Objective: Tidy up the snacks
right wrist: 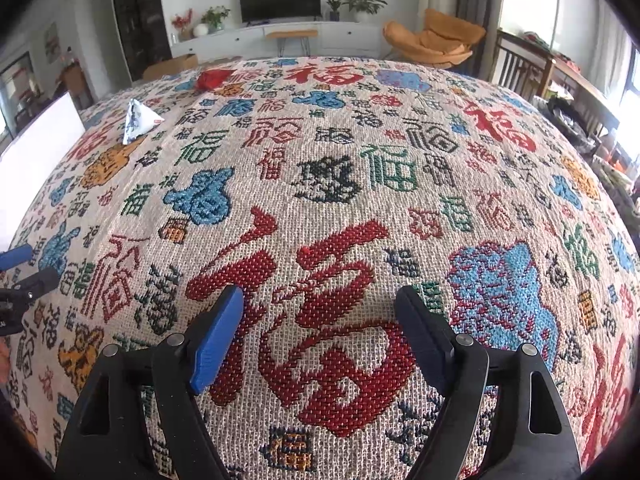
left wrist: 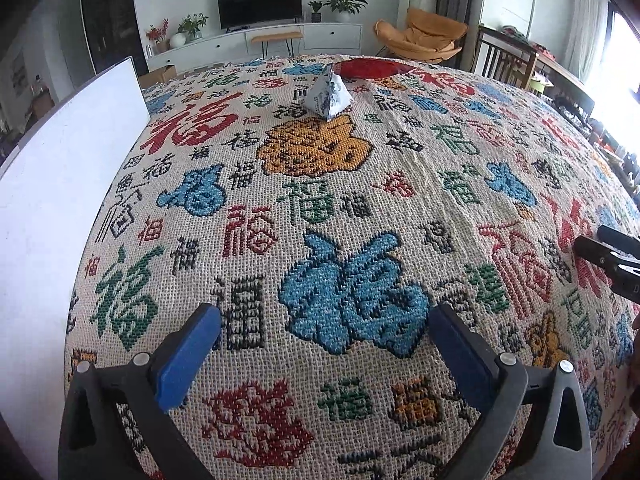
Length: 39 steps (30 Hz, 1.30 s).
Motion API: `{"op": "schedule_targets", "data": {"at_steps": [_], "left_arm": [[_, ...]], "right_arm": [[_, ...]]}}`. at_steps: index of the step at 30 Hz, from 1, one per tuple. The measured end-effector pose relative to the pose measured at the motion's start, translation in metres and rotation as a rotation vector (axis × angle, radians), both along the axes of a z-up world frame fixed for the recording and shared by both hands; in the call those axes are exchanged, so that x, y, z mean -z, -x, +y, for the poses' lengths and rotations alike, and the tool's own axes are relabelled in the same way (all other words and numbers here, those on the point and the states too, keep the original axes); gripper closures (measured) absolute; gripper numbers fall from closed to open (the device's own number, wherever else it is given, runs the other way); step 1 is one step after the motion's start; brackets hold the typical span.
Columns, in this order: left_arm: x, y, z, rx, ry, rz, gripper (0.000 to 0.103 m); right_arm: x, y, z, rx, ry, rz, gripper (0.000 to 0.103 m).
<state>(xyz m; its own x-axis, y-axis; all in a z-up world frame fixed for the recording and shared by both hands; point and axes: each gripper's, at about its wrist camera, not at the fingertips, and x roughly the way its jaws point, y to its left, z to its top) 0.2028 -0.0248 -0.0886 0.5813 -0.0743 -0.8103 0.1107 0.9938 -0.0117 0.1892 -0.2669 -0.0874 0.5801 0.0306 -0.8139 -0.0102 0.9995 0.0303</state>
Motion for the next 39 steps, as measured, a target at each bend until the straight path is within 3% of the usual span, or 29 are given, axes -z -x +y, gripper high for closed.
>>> {"op": "schedule_targets", "data": {"at_steps": [39], "left_arm": [[0.0002, -0.0025, 0.0008, 0.003, -0.001, 0.028, 0.000]], "right_arm": [[-0.0003, 0.0009, -0.0006, -0.001, -0.003, -0.001, 0.022]]}}
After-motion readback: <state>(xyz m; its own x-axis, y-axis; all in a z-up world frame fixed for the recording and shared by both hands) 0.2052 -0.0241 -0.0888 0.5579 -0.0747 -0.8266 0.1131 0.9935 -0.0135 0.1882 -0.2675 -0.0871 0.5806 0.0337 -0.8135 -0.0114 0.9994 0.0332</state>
